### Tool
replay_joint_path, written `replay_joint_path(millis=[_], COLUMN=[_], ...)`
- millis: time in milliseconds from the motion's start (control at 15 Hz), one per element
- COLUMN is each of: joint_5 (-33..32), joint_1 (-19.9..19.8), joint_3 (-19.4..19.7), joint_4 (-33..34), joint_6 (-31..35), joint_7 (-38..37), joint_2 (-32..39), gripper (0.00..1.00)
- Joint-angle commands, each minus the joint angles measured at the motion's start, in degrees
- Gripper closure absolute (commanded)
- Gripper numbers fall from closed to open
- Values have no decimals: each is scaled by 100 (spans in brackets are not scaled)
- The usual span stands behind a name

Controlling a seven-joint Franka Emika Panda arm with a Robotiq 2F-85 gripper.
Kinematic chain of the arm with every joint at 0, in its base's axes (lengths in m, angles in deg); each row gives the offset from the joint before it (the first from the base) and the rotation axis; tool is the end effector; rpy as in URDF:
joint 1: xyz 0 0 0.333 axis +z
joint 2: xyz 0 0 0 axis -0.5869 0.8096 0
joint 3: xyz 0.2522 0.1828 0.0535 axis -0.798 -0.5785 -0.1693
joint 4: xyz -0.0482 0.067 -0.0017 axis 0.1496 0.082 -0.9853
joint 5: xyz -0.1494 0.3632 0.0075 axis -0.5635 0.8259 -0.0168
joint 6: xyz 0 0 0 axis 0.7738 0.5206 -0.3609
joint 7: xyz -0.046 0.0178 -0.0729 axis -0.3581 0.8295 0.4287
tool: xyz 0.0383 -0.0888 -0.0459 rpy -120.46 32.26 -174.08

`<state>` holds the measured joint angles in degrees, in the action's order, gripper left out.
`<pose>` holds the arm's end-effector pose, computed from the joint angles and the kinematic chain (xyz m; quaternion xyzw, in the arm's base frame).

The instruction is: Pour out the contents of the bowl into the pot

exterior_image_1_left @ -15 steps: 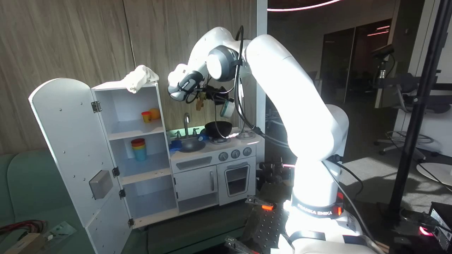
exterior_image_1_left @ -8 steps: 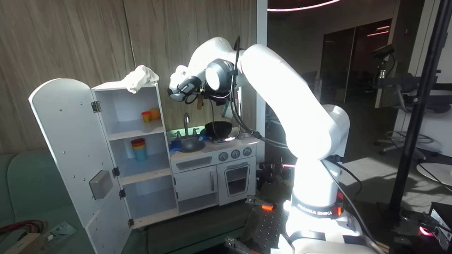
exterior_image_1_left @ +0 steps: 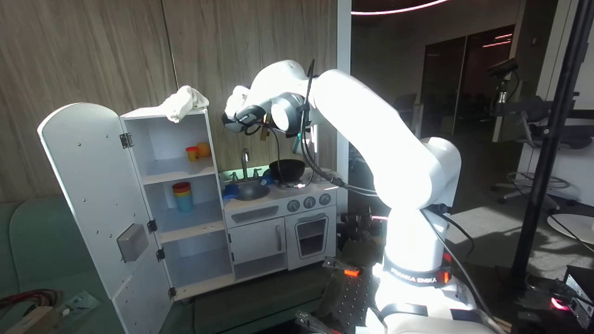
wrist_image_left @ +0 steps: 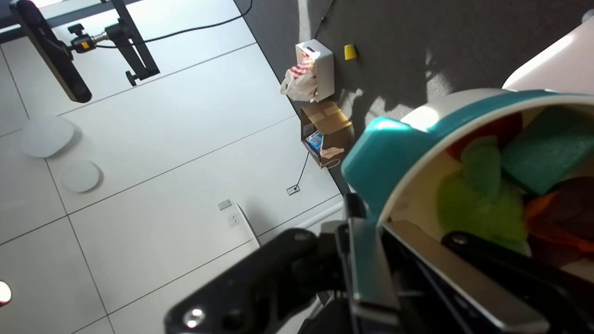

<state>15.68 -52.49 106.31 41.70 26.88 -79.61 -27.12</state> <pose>0.5748 -0.3857 0.4075 0.5608 -0.6019 -0.2361 0.5171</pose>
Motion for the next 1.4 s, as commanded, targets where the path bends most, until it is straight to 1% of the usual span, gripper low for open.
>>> replay_joint_path(millis=[0, 67, 200, 267, 400, 867, 1133, 1333], joint_5=[-44, -148, -246, -234, -317, -671, -1263, -1325], joint_1=[-45, -105, -127, -79, -69, -4, 38, -29], joint_3=[212, 197, 295, 398, 512, 692, 927, 815], joint_4=[834, 1094, 1310, 1210, 1336, 1897, 2082, 2316], joint_6=[-342, -462, -611, -595, -655, -572, -481, -334], joint_7=[588, 711, 849, 847, 929, 1417, 1522, 1567], joint_2=[500, 702, 944, 952, 1078, 1308, 1583, 1667], gripper=[99, 99, 99, 99, 99, 99, 99, 99])
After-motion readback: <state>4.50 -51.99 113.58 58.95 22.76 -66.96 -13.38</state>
